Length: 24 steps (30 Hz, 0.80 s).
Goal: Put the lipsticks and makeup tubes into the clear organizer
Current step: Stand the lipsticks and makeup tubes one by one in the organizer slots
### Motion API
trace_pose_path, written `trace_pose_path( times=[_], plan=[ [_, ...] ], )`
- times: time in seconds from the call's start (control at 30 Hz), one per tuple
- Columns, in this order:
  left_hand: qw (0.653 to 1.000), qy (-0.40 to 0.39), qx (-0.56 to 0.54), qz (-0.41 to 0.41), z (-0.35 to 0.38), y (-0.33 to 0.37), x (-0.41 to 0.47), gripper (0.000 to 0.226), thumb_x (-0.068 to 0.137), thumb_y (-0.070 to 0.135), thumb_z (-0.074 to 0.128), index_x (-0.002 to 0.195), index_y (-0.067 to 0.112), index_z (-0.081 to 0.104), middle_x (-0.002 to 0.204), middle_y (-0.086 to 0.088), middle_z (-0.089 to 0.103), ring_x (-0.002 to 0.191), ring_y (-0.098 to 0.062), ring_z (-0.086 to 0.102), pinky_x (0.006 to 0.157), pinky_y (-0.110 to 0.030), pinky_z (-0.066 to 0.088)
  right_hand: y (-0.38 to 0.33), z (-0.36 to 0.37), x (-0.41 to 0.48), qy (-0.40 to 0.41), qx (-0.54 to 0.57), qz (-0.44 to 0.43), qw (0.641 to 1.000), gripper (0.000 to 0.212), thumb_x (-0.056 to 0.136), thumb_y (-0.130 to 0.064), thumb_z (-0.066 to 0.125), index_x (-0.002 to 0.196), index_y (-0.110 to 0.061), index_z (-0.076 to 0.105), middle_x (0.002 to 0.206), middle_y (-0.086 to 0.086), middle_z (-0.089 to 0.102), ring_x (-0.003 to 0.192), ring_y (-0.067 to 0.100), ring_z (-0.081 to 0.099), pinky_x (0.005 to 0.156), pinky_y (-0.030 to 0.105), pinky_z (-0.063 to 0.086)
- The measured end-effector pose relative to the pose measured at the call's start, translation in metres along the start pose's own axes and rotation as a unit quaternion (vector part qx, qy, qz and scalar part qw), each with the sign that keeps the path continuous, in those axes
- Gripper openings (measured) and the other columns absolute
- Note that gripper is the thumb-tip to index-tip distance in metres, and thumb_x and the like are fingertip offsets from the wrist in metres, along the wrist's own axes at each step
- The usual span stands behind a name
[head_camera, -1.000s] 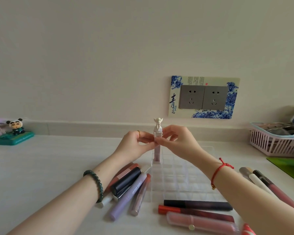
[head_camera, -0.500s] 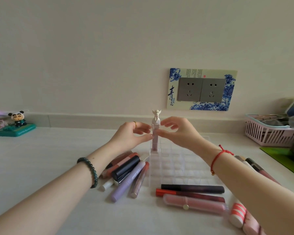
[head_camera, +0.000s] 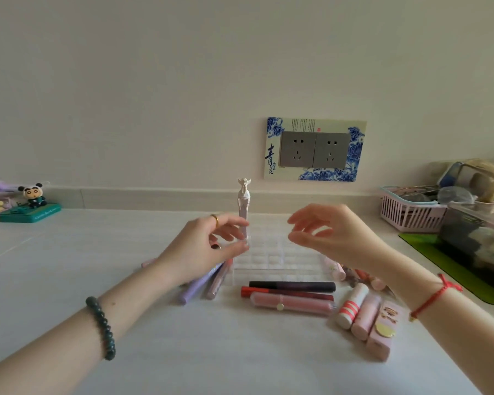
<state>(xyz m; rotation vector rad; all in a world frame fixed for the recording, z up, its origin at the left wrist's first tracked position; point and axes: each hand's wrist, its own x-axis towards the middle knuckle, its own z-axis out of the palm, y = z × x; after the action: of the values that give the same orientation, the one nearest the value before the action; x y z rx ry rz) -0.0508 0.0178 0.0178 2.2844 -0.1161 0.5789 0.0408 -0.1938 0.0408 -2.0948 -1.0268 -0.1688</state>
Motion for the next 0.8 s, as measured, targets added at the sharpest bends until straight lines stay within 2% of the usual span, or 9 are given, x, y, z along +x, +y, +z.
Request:
trace_pose_path(
  times=[0.1,0.17,0.33,0.47,0.53,0.63,0.73,0.8],
  plan=[
    [0.999,-0.026,0.03,0.001,0.015,0.002,-0.014,0.021,0.077,0.03,0.07,0.094,0.041,0.062,0.087,0.018,0.068,0.089,0.001,0.061,0.085,-0.016,0.046,0.004,0.008,-0.02,-0.042,-0.026,0.004,0.999,0.014,0.078,-0.024,0.069,0.088,-0.032,0.063,0.08,-0.011,0.067,0.074,-0.003,0.061,0.07,0.012,0.051],
    [0.997,-0.038,0.074,0.009,0.022,0.001,-0.021,0.018,0.079,0.031,0.068,0.093,0.041,0.062,0.087,0.022,0.065,0.09,0.002,0.059,0.084,-0.013,0.043,0.007,0.013,-0.029,-0.066,-0.059,0.005,0.996,0.013,0.079,-0.023,0.068,0.092,-0.027,0.065,0.081,-0.011,0.066,0.075,0.0,0.061,0.071,0.012,0.05],
    [0.986,-0.068,0.152,0.02,0.032,-0.006,-0.031,0.019,0.084,0.03,0.062,0.102,0.035,0.065,0.097,0.023,0.064,0.096,0.003,0.056,0.089,-0.016,0.042,0.014,0.023,-0.039,-0.087,-0.12,-0.006,0.989,0.014,0.083,-0.021,0.063,0.097,-0.024,0.067,0.075,-0.016,0.059,0.075,0.005,0.06,0.074,0.01,0.046],
    [0.98,-0.077,0.177,0.053,0.035,-0.01,-0.034,0.022,0.088,0.024,0.056,0.108,0.028,0.065,0.101,0.02,0.061,0.105,0.012,0.045,0.087,-0.002,0.029,0.018,0.029,-0.043,-0.095,-0.149,0.0,0.984,0.017,0.086,-0.024,0.058,0.101,-0.026,0.067,0.084,-0.011,0.063,0.081,0.007,0.057,0.08,0.018,0.045],
    [0.98,-0.076,0.178,0.053,0.037,-0.014,-0.034,0.023,0.089,0.023,0.055,0.11,0.029,0.064,0.109,0.017,0.062,0.114,0.012,0.039,0.091,-0.003,0.025,0.021,0.032,-0.043,-0.096,-0.152,0.0,0.984,0.019,0.087,-0.024,0.056,0.103,-0.026,0.067,0.081,-0.013,0.061,0.081,0.007,0.056,0.078,0.018,0.044],
    [0.978,-0.082,0.184,0.048,0.04,-0.02,-0.033,0.024,0.088,0.023,0.056,0.11,0.029,0.063,0.113,0.014,0.063,0.118,0.002,0.041,0.1,-0.008,0.026,0.024,0.033,-0.043,-0.09,-0.159,-0.004,0.983,0.02,0.089,-0.023,0.055,0.104,-0.025,0.067,0.074,-0.018,0.053,0.072,0.0,0.048,0.07,0.012,0.037],
    [0.978,-0.079,0.185,0.059,0.042,-0.021,-0.033,0.022,0.088,0.021,0.056,0.108,0.027,0.064,0.108,0.015,0.062,0.115,0.001,0.044,0.104,-0.009,0.021,0.024,0.033,-0.043,-0.094,-0.161,0.001,0.982,0.02,0.09,-0.022,0.054,0.105,-0.024,0.067,0.086,-0.01,0.063,0.079,0.003,0.049,0.074,0.014,0.038],
    [0.977,-0.08,0.185,0.067,0.043,-0.021,-0.033,0.022,0.089,0.02,0.055,0.108,0.025,0.064,0.107,0.013,0.062,0.108,0.003,0.047,0.112,-0.017,0.019,0.024,0.033,-0.042,-0.096,-0.16,0.01,0.982,0.02,0.09,-0.023,0.054,0.104,-0.026,0.067,0.085,-0.011,0.061,0.08,0.004,0.05,0.078,0.02,0.044]
  ],
)
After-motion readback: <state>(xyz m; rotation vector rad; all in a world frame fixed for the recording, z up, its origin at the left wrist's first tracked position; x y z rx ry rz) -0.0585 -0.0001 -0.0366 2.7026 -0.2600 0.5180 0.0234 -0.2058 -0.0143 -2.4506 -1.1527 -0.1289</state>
